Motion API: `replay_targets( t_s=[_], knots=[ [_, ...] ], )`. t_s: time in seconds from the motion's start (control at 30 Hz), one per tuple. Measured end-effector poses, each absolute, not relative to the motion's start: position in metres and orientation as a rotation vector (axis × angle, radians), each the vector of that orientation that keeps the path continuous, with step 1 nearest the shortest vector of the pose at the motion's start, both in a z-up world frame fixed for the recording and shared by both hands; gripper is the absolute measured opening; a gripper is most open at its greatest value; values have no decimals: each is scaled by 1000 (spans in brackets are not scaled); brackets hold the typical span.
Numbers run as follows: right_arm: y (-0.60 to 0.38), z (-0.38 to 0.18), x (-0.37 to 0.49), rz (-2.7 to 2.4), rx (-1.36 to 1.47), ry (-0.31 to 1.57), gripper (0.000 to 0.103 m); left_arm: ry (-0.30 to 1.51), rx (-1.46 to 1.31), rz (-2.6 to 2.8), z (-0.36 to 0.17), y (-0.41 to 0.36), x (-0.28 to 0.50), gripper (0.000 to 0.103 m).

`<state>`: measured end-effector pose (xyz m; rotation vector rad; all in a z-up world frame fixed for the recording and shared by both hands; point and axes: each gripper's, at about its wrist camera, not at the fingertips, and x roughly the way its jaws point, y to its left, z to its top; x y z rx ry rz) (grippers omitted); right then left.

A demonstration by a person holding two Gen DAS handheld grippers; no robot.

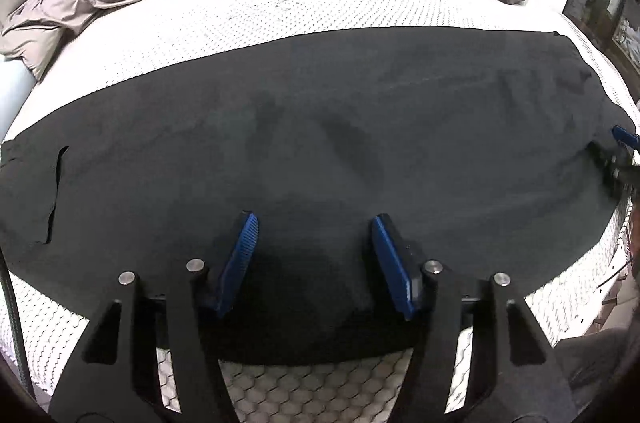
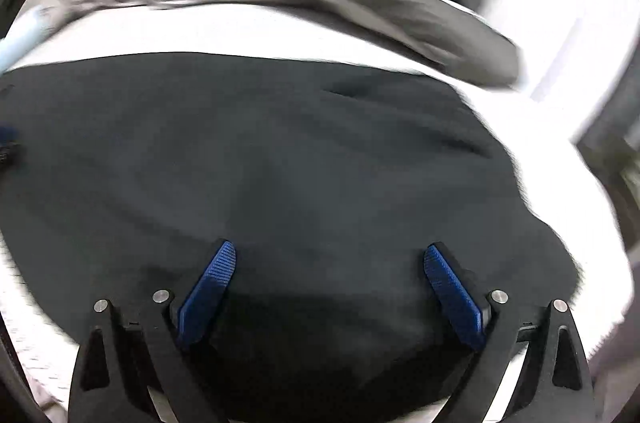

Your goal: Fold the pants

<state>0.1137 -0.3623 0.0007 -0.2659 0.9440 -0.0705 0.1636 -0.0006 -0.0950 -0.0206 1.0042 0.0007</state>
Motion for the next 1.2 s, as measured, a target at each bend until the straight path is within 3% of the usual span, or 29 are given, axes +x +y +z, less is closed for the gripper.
replay_targets(
  t_s=[0.23, 0.47, 0.63, 0.83, 0.93, 1.1, 1.2],
  knots=[
    [-362, 29, 111, 38, -50, 903, 98, 1007, -46, -16, -89, 9, 146, 58],
    [-248, 6, 112, 285, -243, 973, 97, 986, -70, -61, -86, -3, 141, 58],
    [-229, -2, 106, 261, -320, 942, 97, 964, -53, -134, -84, -37, 148, 58],
    [-242, -3, 97, 312, -304, 944, 97, 970, 83, -176, -91, -79, 155, 60],
    [-268, 0, 96, 260, -331, 932, 97, 976, 73, -158, -92, -71, 159, 70],
    [-371, 2, 116, -35, -211, 940, 97, 974, 59, -43, -93, -38, 166, 71],
    [-409, 8, 118, -43, -58, 944, 92, 957, -5, 15, -90, -19, 171, 70]
  ],
)
